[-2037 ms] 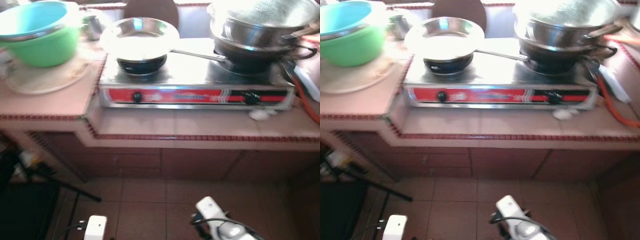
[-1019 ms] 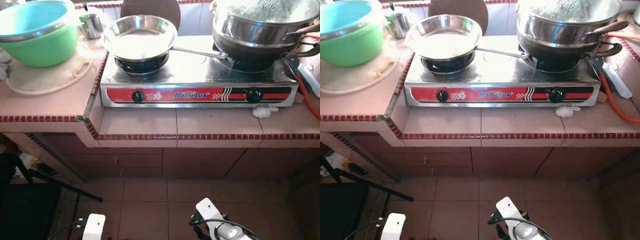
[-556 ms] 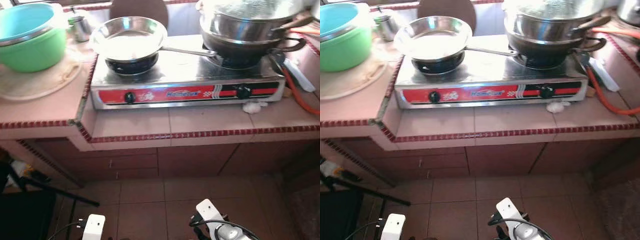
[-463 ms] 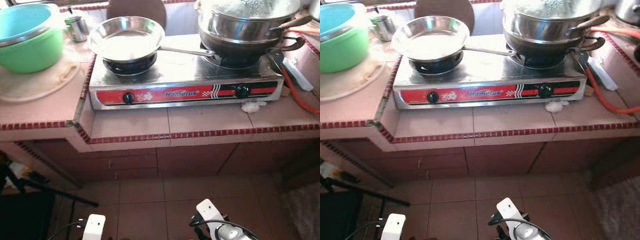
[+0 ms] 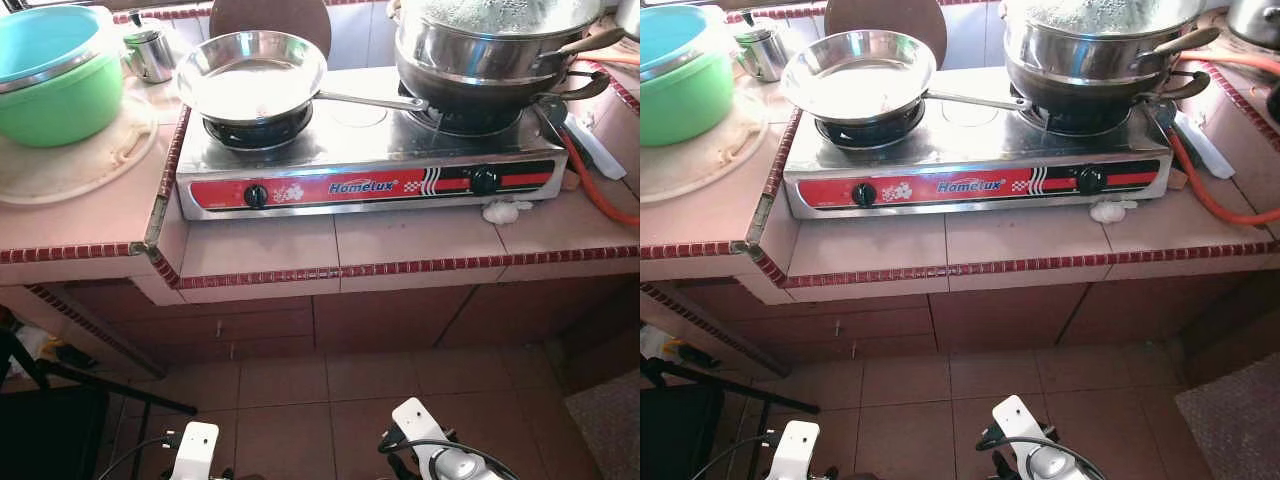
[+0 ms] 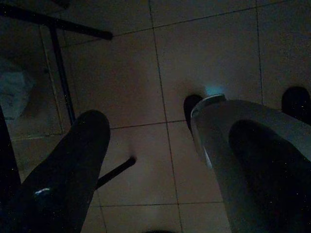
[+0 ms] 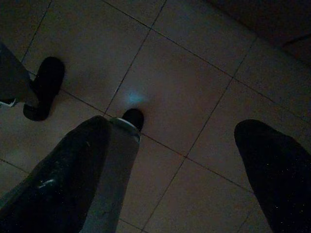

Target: Kitchen organization

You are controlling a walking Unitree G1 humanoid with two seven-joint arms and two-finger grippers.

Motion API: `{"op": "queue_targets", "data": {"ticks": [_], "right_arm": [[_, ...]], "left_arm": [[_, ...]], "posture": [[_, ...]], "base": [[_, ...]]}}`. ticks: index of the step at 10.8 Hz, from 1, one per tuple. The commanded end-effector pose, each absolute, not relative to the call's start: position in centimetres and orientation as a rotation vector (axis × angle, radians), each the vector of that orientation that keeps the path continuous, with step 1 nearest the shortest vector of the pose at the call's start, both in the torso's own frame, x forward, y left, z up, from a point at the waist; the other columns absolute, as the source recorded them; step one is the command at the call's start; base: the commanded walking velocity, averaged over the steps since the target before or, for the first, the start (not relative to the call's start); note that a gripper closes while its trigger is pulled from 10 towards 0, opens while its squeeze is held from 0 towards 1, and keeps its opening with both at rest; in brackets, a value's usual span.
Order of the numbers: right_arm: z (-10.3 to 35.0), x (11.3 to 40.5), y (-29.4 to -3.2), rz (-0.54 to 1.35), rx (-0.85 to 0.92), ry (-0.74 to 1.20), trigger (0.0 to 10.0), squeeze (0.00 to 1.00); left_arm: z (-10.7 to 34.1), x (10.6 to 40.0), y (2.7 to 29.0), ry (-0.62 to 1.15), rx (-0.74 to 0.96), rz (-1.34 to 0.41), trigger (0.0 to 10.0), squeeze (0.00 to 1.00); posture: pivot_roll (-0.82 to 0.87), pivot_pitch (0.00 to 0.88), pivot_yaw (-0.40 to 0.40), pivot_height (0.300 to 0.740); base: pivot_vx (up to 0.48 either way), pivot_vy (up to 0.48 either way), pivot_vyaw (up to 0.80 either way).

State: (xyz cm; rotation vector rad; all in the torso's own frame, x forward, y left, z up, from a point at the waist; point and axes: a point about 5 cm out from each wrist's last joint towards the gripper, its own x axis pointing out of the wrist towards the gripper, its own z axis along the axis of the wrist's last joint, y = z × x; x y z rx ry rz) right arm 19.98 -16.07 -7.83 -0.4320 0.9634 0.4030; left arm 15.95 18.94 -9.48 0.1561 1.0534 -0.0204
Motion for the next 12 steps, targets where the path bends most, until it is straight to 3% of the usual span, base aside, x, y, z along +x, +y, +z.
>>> {"op": "queue_targets", "data": {"ticks": [1, 3, 12], "right_arm": [[-8.1, 19.5, -16.2, 0.402, -0.429, 0.981, 10.0, 0.0], [-8.1, 19.5, -16.3, 0.4, -0.431, 0.98, 10.0, 0.0], [-7.9, 19.7, -16.3, 0.41, -0.44, 0.968, 10.0, 0.0]], "left_arm": [[-10.0, 14.6, 19.1, 1.102, 0.154, -0.02, 10.0, 0.0], [-10.0, 14.6, 19.1, 1.102, 0.154, -0.021, 10.0, 0.0], [-10.4, 13.3, 19.5, 1.123, 0.164, -0.012, 10.0, 0.0]], "posture": [[-0.1, 0.148, 0.052, 0.74], [-0.1, 0.148, 0.051, 0.74], [-0.1, 0.146, 0.045, 0.74]], "base": [[0.0, 0.0, -0.73], [0.0, 0.0, -0.63], [0.0, 0.0, 0.0]]}}
